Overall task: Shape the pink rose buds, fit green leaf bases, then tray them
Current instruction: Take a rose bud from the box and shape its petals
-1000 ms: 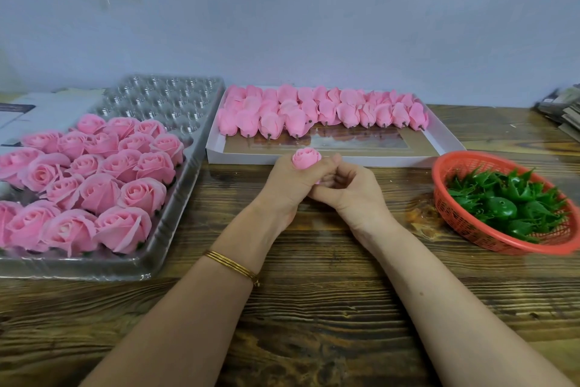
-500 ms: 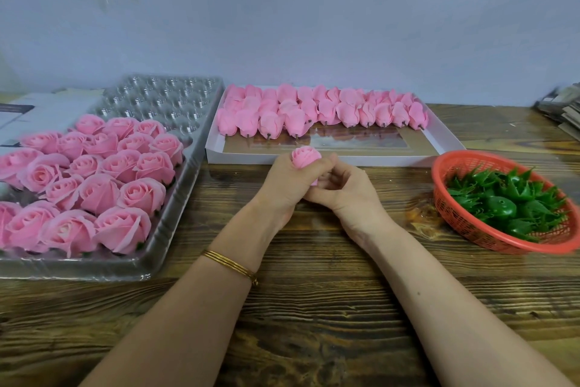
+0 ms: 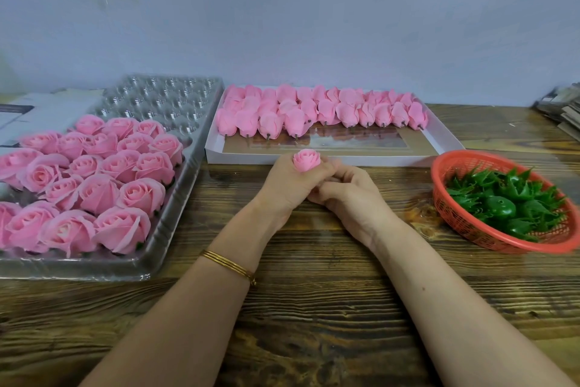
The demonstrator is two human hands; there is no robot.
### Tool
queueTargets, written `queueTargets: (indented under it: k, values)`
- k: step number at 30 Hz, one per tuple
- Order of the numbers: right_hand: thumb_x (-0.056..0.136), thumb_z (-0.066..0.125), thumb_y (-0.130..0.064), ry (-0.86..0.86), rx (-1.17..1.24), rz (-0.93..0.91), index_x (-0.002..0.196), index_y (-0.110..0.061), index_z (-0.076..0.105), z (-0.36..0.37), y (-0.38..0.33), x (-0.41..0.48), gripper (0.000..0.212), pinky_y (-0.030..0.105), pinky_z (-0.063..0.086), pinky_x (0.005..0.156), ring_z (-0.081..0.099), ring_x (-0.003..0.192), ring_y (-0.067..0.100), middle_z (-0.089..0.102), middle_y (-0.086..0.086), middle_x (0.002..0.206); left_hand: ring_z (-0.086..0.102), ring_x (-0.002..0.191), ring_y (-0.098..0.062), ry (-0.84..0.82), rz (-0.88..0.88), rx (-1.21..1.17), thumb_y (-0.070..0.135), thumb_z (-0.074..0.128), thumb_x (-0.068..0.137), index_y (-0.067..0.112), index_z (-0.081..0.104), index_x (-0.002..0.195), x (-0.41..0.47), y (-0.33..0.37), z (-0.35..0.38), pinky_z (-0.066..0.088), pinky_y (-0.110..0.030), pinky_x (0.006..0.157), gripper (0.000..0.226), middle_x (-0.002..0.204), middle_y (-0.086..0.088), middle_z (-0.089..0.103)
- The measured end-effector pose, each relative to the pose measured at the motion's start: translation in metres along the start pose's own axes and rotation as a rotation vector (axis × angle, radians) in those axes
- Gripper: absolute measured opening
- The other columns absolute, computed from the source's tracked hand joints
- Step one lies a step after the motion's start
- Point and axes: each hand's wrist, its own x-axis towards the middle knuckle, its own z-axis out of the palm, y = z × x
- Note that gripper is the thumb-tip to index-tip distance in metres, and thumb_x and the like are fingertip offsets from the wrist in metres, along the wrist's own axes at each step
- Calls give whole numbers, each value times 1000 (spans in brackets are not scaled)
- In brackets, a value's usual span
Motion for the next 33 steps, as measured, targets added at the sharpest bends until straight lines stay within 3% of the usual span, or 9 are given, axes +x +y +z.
queueTargets:
  k: [2, 5, 6, 8, 11, 16, 23, 30, 33]
  values:
    - [70, 43, 19, 65, 23, 9, 94, -2, 71, -1, -1, 1, 43, 37, 52, 91, 62, 91, 29, 65, 23, 93, 63, 68, -8, 45, 23, 48, 12, 72, 87, 12, 72, 79, 0, -1, -1, 53, -20, 65, 8, 71, -1, 68]
    - [79, 50, 8, 234, 69, -22, 83, -1, 64, -3, -4, 4, 17, 30, 56, 75, 64, 78, 21, 67, 12, 78, 58, 69, -11, 96, 92, 134, 16, 72, 88, -6, 66, 84, 0, -3, -3, 50, -20, 65, 24, 74, -8, 63]
    - [78, 57, -2, 260, 94, -26, 83, -3, 63, -4, -6, 4, 8, 25, 55, 68, 64, 73, 17, 66, 7, 72, 54, 67, -12, 98, 114, 161, 17, 72, 88, -6, 64, 81, 0, -2, -3, 47, -20, 63, 26, 72, -8, 59]
    - [72, 65, -16, 254, 139, -31, 91, -3, 63, -5, -6, 4, 23, 21, 53, 60, 64, 63, 9, 66, 1, 67, 50, 61, -10, 80, 134, 215, 18, 72, 88, 12, 66, 66, -1, -1, -2, 44, -22, 60, 23, 63, -1, 57]
    - [86, 65, -13, 212, 153, -53, 97, -3, 65, 0, -7, 2, 15, 21, 52, 56, 66, 63, 9, 69, 1, 71, 54, 60, -12, 43, 142, 261, 14, 73, 87, 21, 67, 61, 0, -4, 0, 46, -32, 64, 27, 60, 5, 60]
    - [88, 67, -14, 190, 119, -46, 77, -11, 64, 4, -7, 1, 11, 22, 54, 59, 65, 68, 14, 70, 7, 77, 49, 58, -14, 20, 169, 317, 15, 74, 86, 24, 52, 55, 1, -9, 3, 39, -31, 62, 38, 52, 9, 54]
    - [86, 68, -12, 199, 107, -25, 88, -2, 66, 5, -6, 1, 10, 24, 55, 66, 66, 74, 18, 70, 14, 82, 50, 64, -11, 3, 204, 353, 21, 72, 79, 17, 58, 63, -1, -8, 1, 41, -29, 62, 22, 60, 8, 55]
    - [87, 68, -12, 199, 80, -35, 98, 4, 67, 3, -4, 2, 20, 29, 55, 71, 65, 81, 25, 70, 19, 88, 49, 57, -6, 59, 205, 415, 12, 70, 83, 23, 54, 57, -3, -7, 2, 39, -24, 57, 33, 54, 10, 54]
    - [86, 69, -12, 195, 73, -38, 90, -1, 67, 3, -3, 1, 12, 26, 55, 68, 64, 77, 23, 70, 15, 83, 49, 57, -8, 51, 201, 423, 11, 70, 84, 18, 58, 58, -2, -7, 2, 39, -25, 57, 29, 55, 8, 54]
